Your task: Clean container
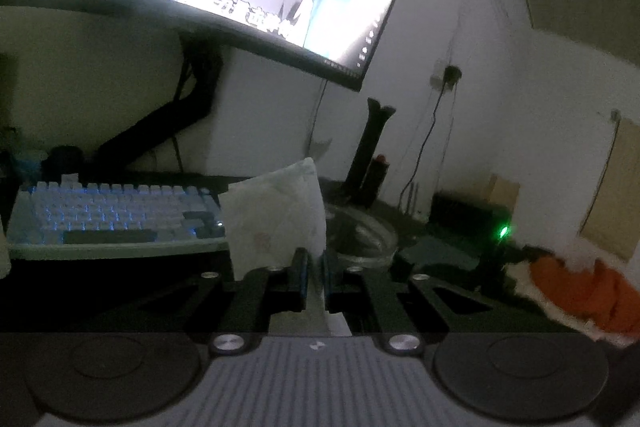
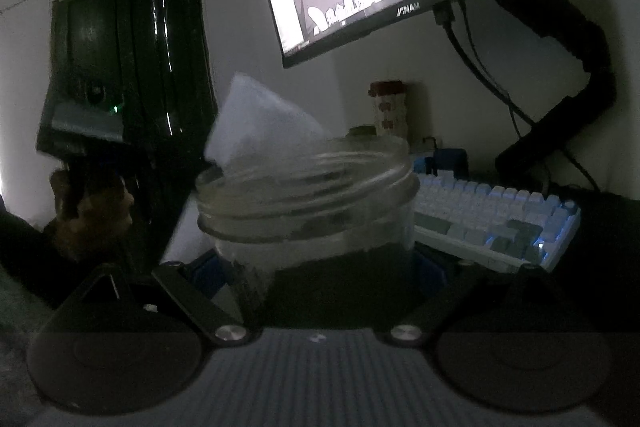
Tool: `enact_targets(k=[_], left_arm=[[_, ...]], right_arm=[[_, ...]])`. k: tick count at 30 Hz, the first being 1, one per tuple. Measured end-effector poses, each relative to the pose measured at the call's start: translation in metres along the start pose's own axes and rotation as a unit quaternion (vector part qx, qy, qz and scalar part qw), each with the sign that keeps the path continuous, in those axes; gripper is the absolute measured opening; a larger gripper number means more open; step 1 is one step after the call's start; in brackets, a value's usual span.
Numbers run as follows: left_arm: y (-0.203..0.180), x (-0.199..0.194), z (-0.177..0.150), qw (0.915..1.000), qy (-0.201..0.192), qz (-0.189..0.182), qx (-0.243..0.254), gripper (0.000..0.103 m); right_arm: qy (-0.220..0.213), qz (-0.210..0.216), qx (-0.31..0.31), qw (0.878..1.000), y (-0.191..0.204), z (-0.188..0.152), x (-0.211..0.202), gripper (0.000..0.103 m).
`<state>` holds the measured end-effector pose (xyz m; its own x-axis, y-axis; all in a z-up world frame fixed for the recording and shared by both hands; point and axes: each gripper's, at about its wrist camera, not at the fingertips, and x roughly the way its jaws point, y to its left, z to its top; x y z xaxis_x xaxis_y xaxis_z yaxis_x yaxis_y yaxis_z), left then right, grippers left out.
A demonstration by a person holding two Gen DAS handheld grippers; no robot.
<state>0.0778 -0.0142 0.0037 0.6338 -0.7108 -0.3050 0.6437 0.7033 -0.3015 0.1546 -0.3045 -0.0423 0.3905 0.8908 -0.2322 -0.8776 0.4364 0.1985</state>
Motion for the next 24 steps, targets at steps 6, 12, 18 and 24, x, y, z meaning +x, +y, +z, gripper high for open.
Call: enact_targets(k=[6, 12, 18, 24], left_arm=[[0.002, -0.003, -0.008, 0.9993, -0.027, 0.015, 0.022, 0.006], [-0.008, -0.010, -0.004, 0.9986, -0.034, -0.017, 0.035, 0.006], [-0.031, -0.001, -0.011, 0.9965, -0.025, -0.022, 0.077, 0.006], [-0.026, -0.005, -0.009, 0.9969, -0.029, -0.006, 0.073, 0.006]], right_arm=[[-0.028, -0.006, -0.006, 1.000, 0.002, 0.004, -0.010, 0.095], [-0.028, -0.003, -0.008, 1.000, 0.003, 0.005, -0.010, 0.095], [-0.021, -0.002, -0.006, 1.000, 0.002, 0.004, -0.007, 0.095], [-0.021, -0.005, -0.007, 1.000, 0.002, 0.004, -0.007, 0.096]])
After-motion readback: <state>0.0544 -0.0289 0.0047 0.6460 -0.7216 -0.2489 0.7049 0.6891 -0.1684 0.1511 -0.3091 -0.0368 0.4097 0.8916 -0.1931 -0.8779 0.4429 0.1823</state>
